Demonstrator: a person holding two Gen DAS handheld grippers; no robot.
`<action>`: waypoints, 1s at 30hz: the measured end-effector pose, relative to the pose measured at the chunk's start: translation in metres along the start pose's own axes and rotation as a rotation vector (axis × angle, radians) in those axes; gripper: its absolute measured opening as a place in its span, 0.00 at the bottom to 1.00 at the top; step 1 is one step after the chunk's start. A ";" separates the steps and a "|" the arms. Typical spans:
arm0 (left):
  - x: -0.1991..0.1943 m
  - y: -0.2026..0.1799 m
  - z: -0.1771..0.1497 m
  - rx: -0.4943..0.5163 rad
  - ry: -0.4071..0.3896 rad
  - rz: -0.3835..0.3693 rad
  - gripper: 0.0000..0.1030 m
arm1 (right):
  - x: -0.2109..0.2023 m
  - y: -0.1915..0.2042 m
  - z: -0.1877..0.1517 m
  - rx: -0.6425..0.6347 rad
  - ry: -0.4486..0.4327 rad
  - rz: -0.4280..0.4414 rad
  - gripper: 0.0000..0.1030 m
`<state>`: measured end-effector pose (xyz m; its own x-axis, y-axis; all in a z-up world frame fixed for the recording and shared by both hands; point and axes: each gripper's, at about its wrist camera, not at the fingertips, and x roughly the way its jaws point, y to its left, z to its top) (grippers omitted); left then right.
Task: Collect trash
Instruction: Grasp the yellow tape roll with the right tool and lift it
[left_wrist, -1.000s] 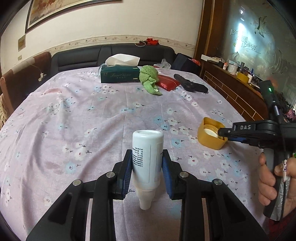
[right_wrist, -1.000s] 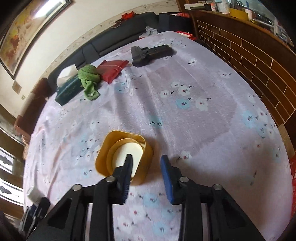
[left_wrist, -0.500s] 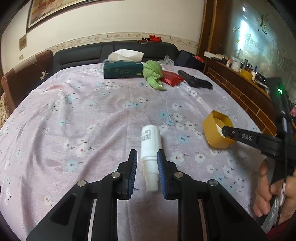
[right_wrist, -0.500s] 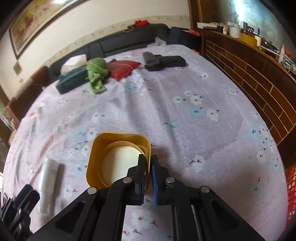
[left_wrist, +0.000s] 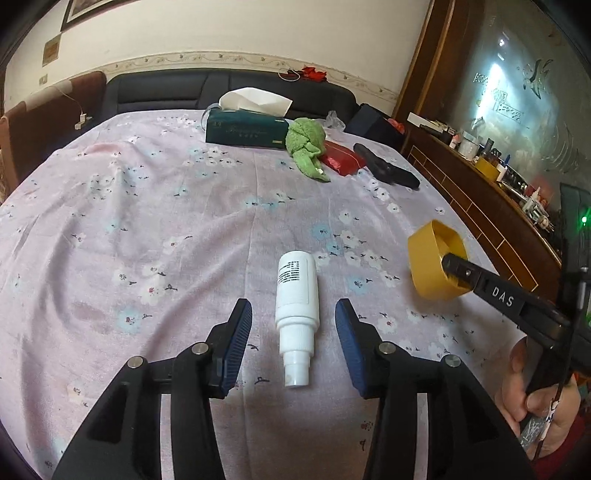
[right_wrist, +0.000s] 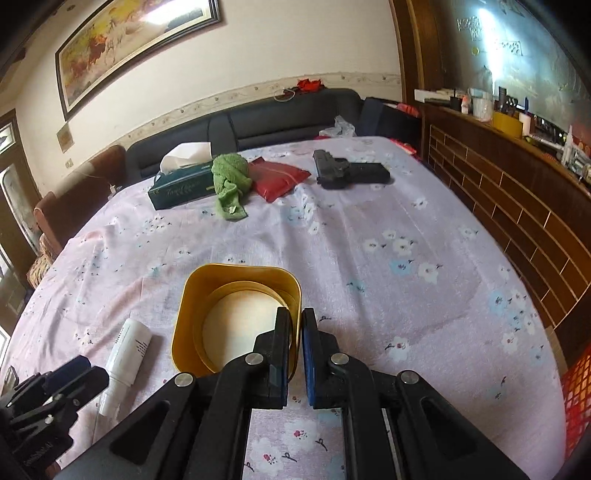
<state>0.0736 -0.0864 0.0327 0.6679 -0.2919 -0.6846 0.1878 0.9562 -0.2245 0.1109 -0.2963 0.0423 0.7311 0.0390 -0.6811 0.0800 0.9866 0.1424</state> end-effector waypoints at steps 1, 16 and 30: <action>0.003 0.001 0.001 -0.008 0.018 0.006 0.43 | 0.002 0.000 0.000 0.001 0.007 0.004 0.06; 0.050 -0.018 0.012 0.048 0.145 0.097 0.27 | -0.004 -0.006 0.000 0.021 0.000 0.021 0.06; 0.022 -0.011 0.016 0.071 -0.050 0.179 0.27 | -0.008 0.008 -0.003 -0.042 -0.020 0.012 0.06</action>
<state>0.0980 -0.1030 0.0315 0.7298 -0.1169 -0.6736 0.1118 0.9924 -0.0511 0.1033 -0.2883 0.0469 0.7453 0.0479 -0.6650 0.0434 0.9918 0.1200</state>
